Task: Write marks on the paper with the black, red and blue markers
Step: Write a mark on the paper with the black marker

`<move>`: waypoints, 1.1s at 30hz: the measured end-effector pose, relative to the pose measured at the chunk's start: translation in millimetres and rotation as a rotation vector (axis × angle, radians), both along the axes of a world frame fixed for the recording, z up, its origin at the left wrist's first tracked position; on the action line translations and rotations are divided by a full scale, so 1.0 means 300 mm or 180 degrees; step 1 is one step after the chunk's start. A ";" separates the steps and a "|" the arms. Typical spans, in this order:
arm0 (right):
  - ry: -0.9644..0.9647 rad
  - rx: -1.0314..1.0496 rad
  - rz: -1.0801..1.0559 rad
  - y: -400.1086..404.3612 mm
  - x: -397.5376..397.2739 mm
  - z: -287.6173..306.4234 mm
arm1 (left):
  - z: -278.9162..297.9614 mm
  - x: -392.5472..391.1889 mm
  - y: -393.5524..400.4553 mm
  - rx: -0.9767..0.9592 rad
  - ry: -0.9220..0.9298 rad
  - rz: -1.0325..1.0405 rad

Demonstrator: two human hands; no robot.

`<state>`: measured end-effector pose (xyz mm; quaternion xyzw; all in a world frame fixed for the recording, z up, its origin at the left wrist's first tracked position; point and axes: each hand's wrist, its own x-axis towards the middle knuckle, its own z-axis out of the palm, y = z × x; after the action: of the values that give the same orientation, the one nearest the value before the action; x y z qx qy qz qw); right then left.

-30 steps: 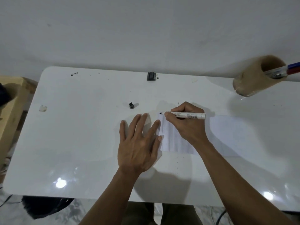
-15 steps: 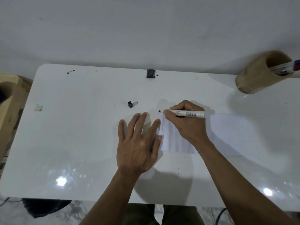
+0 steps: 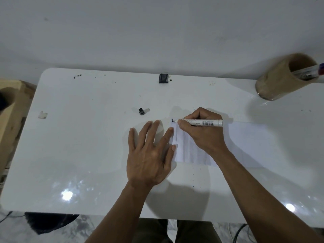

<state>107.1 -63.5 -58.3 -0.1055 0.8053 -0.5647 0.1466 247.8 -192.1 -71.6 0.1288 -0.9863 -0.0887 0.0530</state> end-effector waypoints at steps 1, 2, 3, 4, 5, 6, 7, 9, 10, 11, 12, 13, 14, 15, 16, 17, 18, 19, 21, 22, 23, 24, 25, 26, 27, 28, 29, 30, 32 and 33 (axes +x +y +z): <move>0.0001 -0.0001 -0.0001 0.000 0.001 0.002 | 0.000 0.000 0.000 0.0000 0.0000 0.0005; -0.0005 -0.0002 -0.0004 0.000 0.001 0.002 | -0.001 0.000 0.000 0.0001 0.0005 0.0006; -0.0011 -0.0009 -0.0001 0.000 0.000 0.002 | 0.000 0.000 0.000 0.0003 0.0016 0.0003; -0.0011 -0.0013 0.0005 0.000 0.000 0.001 | 0.000 0.001 0.000 0.0007 0.0035 -0.0004; -0.0015 -0.0012 0.0009 0.000 0.000 0.000 | -0.001 0.001 0.001 0.0011 0.0053 -0.0009; -0.0026 -0.0016 0.0007 0.000 0.000 0.000 | -0.002 0.001 0.001 0.0017 0.0066 -0.0011; -0.0039 -0.0024 0.0005 0.001 0.000 0.000 | -0.003 0.001 0.001 0.0023 0.0070 -0.0007; -0.0058 -0.0038 0.0006 0.003 0.003 0.002 | -0.004 0.001 0.001 0.0036 0.0069 0.0001; -0.0076 -0.0051 0.0000 0.002 0.003 0.003 | -0.004 0.000 0.000 0.0039 0.0070 -0.0001; -0.0116 -0.0080 -0.0009 0.003 0.002 0.004 | -0.002 0.000 0.000 0.0038 0.0074 -0.0007; -0.0183 -0.0131 -0.0013 0.003 0.000 0.009 | 0.000 0.001 0.000 0.0041 0.0085 -0.0015; -0.0276 -0.0196 -0.0020 0.003 -0.005 0.015 | 0.005 0.002 -0.001 0.0053 0.0100 -0.0023; -0.0404 -0.0269 -0.0041 0.003 -0.012 0.027 | 0.011 0.002 0.000 0.0081 0.0101 -0.0024; -0.0570 -0.0359 -0.0087 0.003 -0.019 0.041 | 0.019 0.003 0.001 0.0121 0.0085 -0.0016; -0.0766 -0.0481 -0.0146 0.002 -0.025 0.062 | 0.027 0.005 0.001 0.0169 0.0066 0.0002; -0.0970 -0.0621 -0.0208 0.000 -0.030 0.086 | 0.035 0.005 0.002 0.0227 0.0046 0.0020; -0.1131 -0.0743 -0.0266 0.000 -0.032 0.114 | 0.045 0.007 0.002 0.0291 0.0042 0.0031; -0.1209 -0.0821 -0.0319 0.002 -0.034 0.140 | 0.054 0.009 0.001 0.0391 0.0060 0.0041; -0.1234 -0.0927 -0.0370 0.009 -0.032 0.189 | 0.074 0.011 -0.009 0.0765 0.0223 0.0173; -0.1261 -0.0998 -0.0393 0.014 -0.027 0.213 | 0.090 0.010 -0.018 0.1012 0.0340 0.0338; -0.1293 -0.1086 -0.0427 0.020 -0.022 0.231 | 0.111 0.004 -0.030 0.1248 0.0435 0.0554; -0.1320 -0.1177 -0.0462 0.027 -0.015 0.244 | 0.134 -0.007 -0.046 0.1421 0.0485 0.0784; -0.1356 -0.1248 -0.0495 0.032 -0.006 0.255 | 0.158 -0.023 -0.066 0.1503 0.0479 0.0980; -0.1398 -0.1283 -0.0542 0.035 0.002 0.264 | 0.176 -0.042 -0.089 0.1518 0.0418 0.1121; -0.1430 -0.1276 -0.0603 0.036 0.009 0.267 | 0.188 -0.064 -0.113 0.1480 0.0302 0.1192; -0.1451 -0.1254 -0.0673 0.036 0.016 0.265 | 0.198 -0.086 -0.137 0.1399 0.0134 0.1193; -0.1471 -0.1234 -0.0730 0.037 0.022 0.262 | 0.204 -0.109 -0.159 0.1295 -0.0062 0.1147; -0.1488 -0.1214 -0.0768 0.036 0.030 0.259 | 0.209 -0.130 -0.175 0.1194 -0.0256 0.1085; -0.1484 -0.1157 -0.0809 0.040 0.042 0.254 | 0.208 -0.161 -0.199 0.1071 -0.0532 0.0953; -0.1467 -0.1132 -0.0817 0.044 0.046 0.250 | 0.204 -0.173 -0.205 0.1007 -0.0595 0.0887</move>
<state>120.9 -50.3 16.6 0.1038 0.6462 -0.7196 0.2320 195.9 -253.6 -10.5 0.2782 -0.9334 -0.2218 -0.0477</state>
